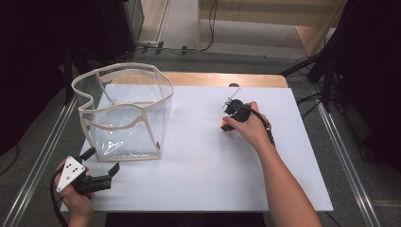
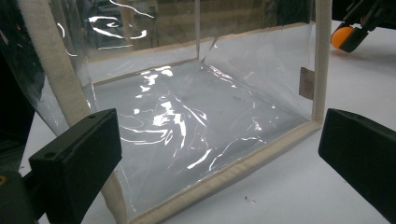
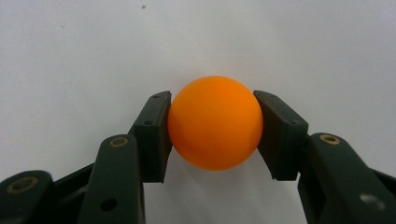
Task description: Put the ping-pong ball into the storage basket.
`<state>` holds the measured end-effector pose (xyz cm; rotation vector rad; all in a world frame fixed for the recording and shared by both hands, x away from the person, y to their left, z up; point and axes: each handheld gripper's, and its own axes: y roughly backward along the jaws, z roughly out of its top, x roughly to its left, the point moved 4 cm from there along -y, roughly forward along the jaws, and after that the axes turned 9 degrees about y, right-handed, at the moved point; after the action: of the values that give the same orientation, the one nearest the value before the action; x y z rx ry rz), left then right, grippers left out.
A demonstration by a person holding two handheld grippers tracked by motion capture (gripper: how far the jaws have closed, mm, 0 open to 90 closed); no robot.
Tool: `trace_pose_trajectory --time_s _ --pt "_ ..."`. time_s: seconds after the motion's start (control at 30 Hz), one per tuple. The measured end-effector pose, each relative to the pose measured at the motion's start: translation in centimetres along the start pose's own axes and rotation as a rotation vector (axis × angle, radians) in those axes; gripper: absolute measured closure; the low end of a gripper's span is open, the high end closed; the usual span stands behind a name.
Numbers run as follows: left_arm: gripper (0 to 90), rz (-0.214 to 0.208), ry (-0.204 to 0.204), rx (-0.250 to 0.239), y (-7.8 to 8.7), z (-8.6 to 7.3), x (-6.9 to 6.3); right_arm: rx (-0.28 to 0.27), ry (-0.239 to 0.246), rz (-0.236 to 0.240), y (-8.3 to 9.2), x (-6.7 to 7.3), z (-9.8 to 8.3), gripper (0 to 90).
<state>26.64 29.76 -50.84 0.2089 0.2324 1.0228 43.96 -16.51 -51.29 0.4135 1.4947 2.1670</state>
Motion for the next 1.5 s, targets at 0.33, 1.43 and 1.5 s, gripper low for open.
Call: trace_pose_trajectory --time_s 0.33,1.43,1.5 --pt "0.0 0.000 0.000 0.000 0.0 0.0 0.0 -0.016 0.036 0.022 0.6 0.6 1.3 47.6" --pt "0.0 -0.003 0.001 -0.001 0.0 0.0 0.0 -0.048 0.147 0.071 1.7 3.6 6.0 47.6" --pt "0.0 -0.003 0.001 -0.001 0.0 0.0 0.0 -0.050 0.159 0.071 1.8 3.7 6.2 47.6"
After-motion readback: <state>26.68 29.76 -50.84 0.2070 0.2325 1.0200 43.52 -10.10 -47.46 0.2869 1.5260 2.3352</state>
